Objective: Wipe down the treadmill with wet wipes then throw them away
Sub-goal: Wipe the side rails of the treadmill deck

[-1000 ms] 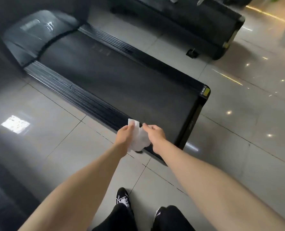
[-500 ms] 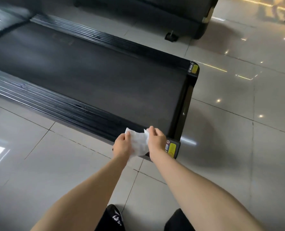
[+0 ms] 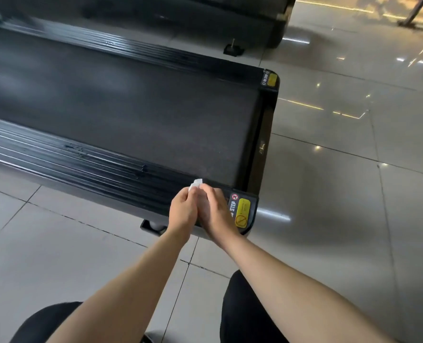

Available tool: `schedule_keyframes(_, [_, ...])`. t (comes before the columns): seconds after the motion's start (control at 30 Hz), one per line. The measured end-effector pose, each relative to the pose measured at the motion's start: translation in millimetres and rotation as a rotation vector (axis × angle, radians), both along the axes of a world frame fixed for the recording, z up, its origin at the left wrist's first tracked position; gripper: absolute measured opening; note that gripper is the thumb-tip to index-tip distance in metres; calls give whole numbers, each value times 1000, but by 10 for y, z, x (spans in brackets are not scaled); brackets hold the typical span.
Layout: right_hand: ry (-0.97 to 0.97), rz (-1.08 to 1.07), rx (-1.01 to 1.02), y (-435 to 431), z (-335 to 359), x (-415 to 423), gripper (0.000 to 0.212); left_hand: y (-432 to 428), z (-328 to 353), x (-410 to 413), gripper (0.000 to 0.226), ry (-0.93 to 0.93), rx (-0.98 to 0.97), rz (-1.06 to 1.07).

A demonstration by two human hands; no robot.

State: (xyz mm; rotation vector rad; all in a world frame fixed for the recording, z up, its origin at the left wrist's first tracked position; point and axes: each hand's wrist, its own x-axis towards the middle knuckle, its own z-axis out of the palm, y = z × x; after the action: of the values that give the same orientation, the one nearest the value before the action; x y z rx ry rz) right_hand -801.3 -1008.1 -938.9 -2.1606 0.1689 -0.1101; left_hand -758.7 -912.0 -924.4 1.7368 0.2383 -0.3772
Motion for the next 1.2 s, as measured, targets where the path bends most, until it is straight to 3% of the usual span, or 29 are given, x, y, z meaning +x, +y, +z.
schedule_keyframes(0.1, [-41,-35,-154,-167,-375,-23,37,-95,-328,-25,30,-224,477,-161])
schedule_keyframes(0.17, [-1,40,-239,-310,-607,-52,37,-82,-528,-122,45,-232,629,-230])
schedule_keyframes(0.27, [-9,126,-327,-473,-747,-130,40,-38,-841,-291,71,-280,679,-337])
schedule_keyframes(0.37, [-106,107,-570,-707,-850,-99,47,-61,-987,-364,73,-354,768,-341])
schedule_keyframes(0.43, [-26,84,-668,-872,-802,14,56,-76,-1014,-363,73,-388,789,-324])
schedule_keyframes(0.63, [123,0,-678,-752,-813,238,63,-67,-1041,-355,71,-408,805,-331])
schedule_keyframes(0.87, [1,428,-727,-531,-777,191,54,-26,-1067,-343,75,-425,792,-355])
schedule_keyframes(0.93, [28,364,-802,-669,-763,202,55,-25,-1047,-331,72,-398,801,-375])
schedule_keyframes(1.1, [165,-12,-742,-975,-748,-64,67,-131,-967,-350,62,-308,878,-372])
schedule_keyframes(1.2, [165,-41,-677,-819,-762,-307,70,-191,-937,-458,61,-276,901,-387])
